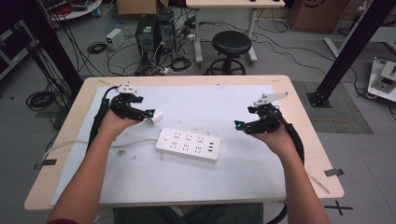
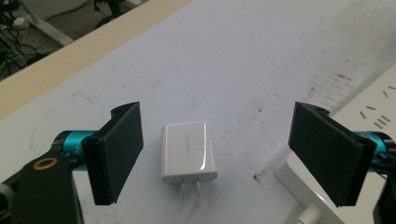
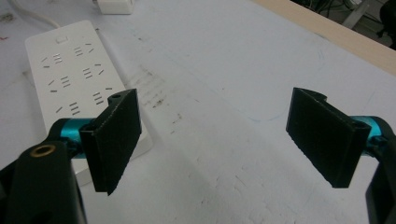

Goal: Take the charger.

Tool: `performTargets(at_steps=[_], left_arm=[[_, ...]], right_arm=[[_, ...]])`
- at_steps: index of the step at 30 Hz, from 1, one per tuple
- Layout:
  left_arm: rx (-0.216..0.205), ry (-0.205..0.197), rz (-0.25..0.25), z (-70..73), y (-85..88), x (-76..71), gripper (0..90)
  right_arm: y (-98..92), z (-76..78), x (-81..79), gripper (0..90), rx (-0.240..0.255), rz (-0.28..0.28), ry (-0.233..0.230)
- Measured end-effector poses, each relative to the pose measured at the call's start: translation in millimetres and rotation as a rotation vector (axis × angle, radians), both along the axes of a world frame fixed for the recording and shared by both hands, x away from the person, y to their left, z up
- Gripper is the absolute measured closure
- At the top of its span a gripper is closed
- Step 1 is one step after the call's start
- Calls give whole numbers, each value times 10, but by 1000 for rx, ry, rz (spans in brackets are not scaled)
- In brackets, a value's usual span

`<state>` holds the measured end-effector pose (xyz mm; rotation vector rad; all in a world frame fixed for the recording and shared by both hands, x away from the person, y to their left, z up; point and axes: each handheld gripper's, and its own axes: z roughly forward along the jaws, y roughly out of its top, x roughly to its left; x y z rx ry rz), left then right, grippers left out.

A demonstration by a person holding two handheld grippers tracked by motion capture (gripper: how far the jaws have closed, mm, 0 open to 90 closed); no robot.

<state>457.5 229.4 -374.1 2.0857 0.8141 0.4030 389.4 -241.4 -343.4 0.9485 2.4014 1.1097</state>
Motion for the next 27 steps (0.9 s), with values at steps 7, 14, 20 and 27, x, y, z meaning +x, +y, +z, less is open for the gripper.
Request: performTargets(at_steps=[7,14,20,27], left_arm=[[31,53,30,-223,-62,223,180],[51,92,43,-391,-85,320,180],[75,111,41,-495,-147,349,180],[93,131,43,-572,-170,373,182]], right_arm=[[38,-17,21,183,-6,-12,8],[59,-1,-4,184,-3,-16,5],[57,-7,-7,184,-3,-22,8],[54,-16,-5,184,-3,-19,8]])
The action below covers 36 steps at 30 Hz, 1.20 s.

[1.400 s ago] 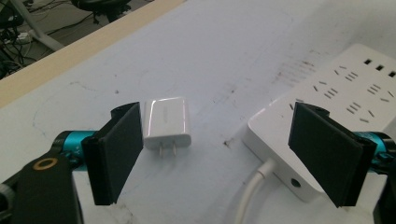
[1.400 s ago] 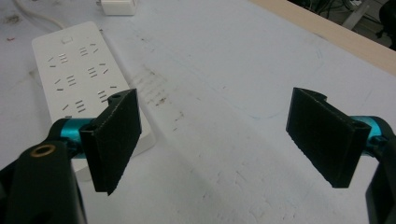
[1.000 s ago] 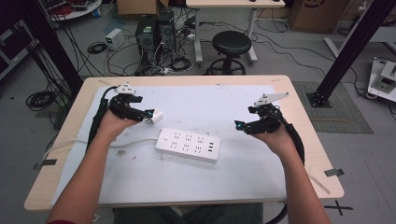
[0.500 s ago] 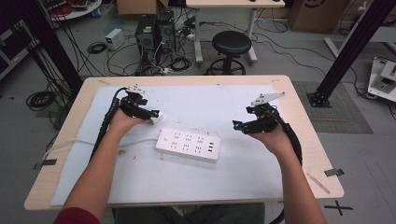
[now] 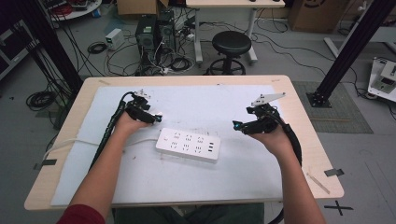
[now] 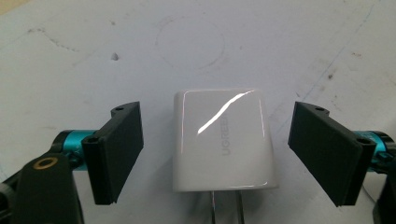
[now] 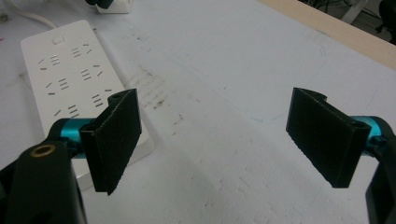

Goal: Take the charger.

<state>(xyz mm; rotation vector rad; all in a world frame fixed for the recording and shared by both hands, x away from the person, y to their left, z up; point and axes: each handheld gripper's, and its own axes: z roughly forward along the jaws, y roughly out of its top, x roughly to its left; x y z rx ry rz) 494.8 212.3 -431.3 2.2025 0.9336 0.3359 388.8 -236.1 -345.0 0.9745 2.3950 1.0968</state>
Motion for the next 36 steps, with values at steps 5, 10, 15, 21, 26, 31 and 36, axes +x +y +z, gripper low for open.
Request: performTargets(at_steps=[5,10,15,21,26,31,36], left_arm=[[18,9,-1,-32,-9,6,197],[33,10,-10,-46,-22,7,252],[39,7,-9,-63,-36,5,292],[46,5,-8,-68,-45,0,331],[52,8,-17,-70,-44,-1,369],[49,5,-21,-71,-51,-4,418],[54,0,-28,-64,-51,-10,424]], right_arm=[[-22,-4,6,184,4,-5,0],[-44,-8,6,184,7,-10,2],[-51,-1,2,184,9,-8,-2],[-46,2,-8,184,11,-13,3],[-33,-5,1,184,6,-9,2],[-32,-7,4,184,7,-11,3],[-38,-5,1,184,6,-16,-1]])
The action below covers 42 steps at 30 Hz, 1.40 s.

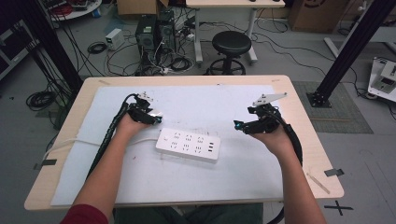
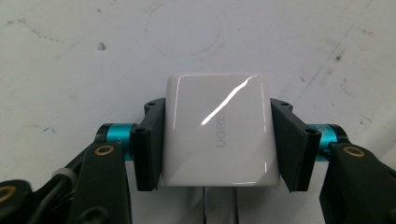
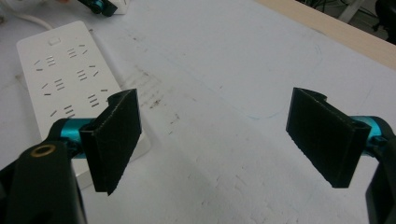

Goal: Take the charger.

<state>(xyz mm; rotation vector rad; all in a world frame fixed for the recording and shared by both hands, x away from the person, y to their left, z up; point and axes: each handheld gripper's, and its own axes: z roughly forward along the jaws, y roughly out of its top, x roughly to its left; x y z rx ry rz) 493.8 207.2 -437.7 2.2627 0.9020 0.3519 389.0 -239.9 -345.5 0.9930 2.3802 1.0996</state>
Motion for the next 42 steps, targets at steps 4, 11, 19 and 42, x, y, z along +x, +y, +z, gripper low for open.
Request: performTargets(at_steps=[4,11,19,42], left_arm=[[-2,-16,-23,140,30,-74,425],[-29,-78,-31,373,55,-264,425],[-75,-137,-56,713,106,-588,425],[-95,-173,-126,1011,235,-947,425]], right_arm=[[-7,-6,4,184,2,-16,2],[-7,-35,17,184,-1,-17,11],[-45,-56,-16,184,27,-29,16],[-22,-18,28,184,52,-11,11]])
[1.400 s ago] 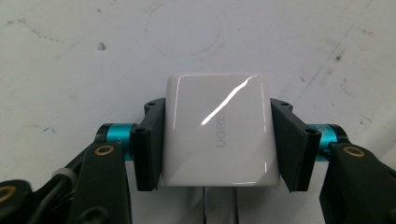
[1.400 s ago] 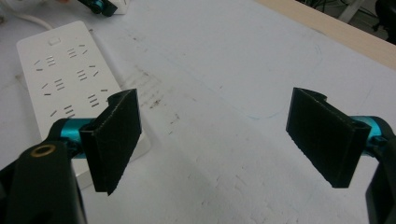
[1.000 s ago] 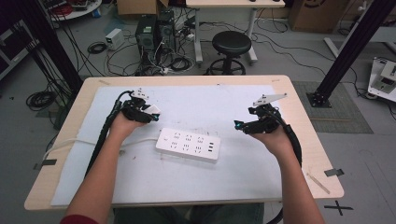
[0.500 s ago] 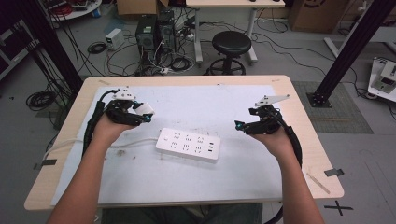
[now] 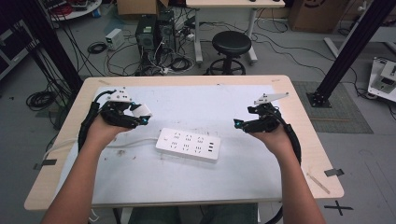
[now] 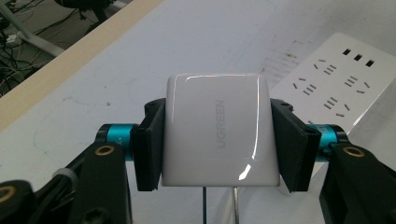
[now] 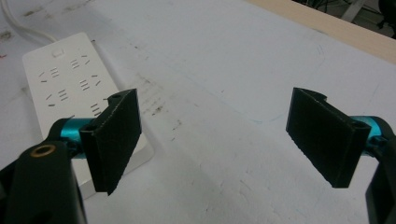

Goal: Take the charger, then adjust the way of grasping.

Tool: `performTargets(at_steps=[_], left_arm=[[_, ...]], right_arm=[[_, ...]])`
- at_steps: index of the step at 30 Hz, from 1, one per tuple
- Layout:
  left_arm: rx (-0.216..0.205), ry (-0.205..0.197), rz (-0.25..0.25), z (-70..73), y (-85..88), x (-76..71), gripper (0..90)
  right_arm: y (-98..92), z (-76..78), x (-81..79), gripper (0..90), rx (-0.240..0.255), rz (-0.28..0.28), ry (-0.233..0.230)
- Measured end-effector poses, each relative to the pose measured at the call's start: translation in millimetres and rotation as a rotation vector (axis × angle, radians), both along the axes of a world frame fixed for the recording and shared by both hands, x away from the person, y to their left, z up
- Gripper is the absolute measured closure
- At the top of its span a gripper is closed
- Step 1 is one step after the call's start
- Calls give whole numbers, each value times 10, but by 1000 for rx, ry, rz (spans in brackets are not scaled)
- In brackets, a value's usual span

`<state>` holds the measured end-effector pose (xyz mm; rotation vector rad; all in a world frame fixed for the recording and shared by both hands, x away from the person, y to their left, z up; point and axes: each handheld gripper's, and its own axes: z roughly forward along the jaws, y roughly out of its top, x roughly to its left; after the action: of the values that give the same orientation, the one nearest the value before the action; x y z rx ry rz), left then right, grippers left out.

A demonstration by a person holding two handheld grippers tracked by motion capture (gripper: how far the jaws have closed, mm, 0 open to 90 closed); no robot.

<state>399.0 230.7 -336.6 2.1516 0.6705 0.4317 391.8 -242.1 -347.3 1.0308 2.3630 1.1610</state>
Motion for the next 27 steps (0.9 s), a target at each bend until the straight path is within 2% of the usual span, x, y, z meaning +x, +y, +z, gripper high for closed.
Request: performTargets(at_steps=[4,7,9,10,15,16,19,20,22,23,24,26,27], left_arm=[[2,0,-10,-17,-41,25,425],[-8,-4,-41,-37,-120,21,425],[-8,-4,-41,-37,-120,21,425],[-11,-17,-89,-57,-270,-21,425],[-20,-14,-134,-91,-369,-24,425],[-17,-13,-158,-128,-438,-26,425],[-17,-21,-192,-189,-533,-51,425],[-33,-19,-206,-215,-570,-66,425],[-33,-19,-206,-215,-570,-66,425],[-38,-27,-237,-245,-631,-98,425],[-48,-27,-248,-256,-648,-115,425],[-60,-27,-260,-266,-664,-130,425],[-68,-32,-288,-279,-699,-161,425]], right_arm=[[-18,20,-22,184,12,-4,-10],[-16,32,-47,184,12,-3,0],[-14,34,-50,184,17,6,2],[7,49,-60,184,21,17,3],[44,73,-70,184,25,33,13],[111,87,-78,184,30,57,29],[142,90,-84,184,27,63,34],[205,91,-90,184,20,79,40],[243,92,-96,184,19,87,47],[243,92,-96,184,19,87,47],[348,89,-103,184,28,111,65],[348,89,-103,184,28,111,65],[433,76,-95,184,27,136,84]])
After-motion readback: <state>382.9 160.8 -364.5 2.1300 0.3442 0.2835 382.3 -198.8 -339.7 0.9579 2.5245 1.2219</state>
